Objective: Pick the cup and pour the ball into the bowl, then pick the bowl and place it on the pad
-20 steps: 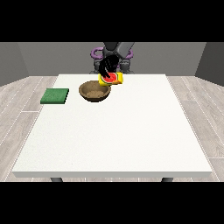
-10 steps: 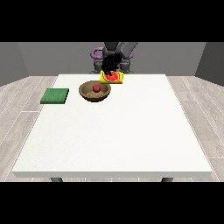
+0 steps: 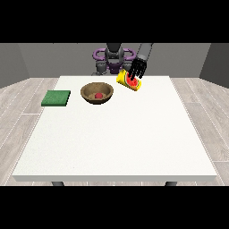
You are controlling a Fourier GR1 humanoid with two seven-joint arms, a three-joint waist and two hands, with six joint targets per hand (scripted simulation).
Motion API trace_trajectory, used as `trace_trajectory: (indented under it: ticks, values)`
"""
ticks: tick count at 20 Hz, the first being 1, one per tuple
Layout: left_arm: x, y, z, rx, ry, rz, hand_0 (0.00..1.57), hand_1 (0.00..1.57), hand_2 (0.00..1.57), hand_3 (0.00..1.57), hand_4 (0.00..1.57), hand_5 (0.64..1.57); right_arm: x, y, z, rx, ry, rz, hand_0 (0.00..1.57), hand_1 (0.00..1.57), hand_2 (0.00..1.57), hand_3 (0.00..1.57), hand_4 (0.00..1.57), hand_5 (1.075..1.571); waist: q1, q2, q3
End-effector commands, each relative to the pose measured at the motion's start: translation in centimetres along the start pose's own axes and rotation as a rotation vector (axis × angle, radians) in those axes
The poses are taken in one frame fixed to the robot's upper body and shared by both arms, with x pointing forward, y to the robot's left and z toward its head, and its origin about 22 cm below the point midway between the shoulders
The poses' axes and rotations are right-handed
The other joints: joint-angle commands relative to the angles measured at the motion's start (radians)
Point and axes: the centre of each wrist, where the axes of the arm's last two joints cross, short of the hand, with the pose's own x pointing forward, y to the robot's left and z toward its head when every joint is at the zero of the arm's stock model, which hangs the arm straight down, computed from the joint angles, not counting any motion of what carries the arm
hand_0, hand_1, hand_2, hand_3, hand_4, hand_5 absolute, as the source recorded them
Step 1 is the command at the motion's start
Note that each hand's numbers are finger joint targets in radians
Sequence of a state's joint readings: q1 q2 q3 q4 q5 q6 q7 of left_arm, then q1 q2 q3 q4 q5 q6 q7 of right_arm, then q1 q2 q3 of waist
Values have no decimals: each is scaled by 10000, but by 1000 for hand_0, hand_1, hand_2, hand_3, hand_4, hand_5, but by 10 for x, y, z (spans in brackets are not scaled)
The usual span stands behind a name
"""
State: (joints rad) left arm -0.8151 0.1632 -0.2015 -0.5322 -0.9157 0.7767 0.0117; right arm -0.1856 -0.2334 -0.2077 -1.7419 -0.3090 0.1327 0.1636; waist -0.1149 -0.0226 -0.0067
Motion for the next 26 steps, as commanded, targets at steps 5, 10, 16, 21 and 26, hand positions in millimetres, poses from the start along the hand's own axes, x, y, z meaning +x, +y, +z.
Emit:
trace_trajectory:
  ticks: [5,10,16,21,26]
  values:
    - [-56,10,43,1816,971,3783,1543,1543,1571,1571,1478,1461,30,14,7,174,-989,94,0,0,0,0,429,1566,345,945,-51]
    - [7,14,19,1624,2008,9976,1374,1374,1571,1568,861,1564,16,20,9,-247,-623,-164,0,0,0,0,461,1566,766,957,-181]
    - [-62,50,11,2802,217,13470,173,173,0,0,202,1566,25,43,11,-711,-1246,-115,0,0,0,0,512,1563,1506,2069,-11]
    - [-118,97,-17,2402,-728,13975,0,0,0,0,0,1551,37,77,5,-563,-1872,121,0,0,0,0,498,1567,1431,2999,50]
    - [-151,163,-46,2084,-1216,13071,0,0,0,0,0,1531,8,77,-5,-793,-1103,44,0,0,0,0,476,1569,1502,3302,67]
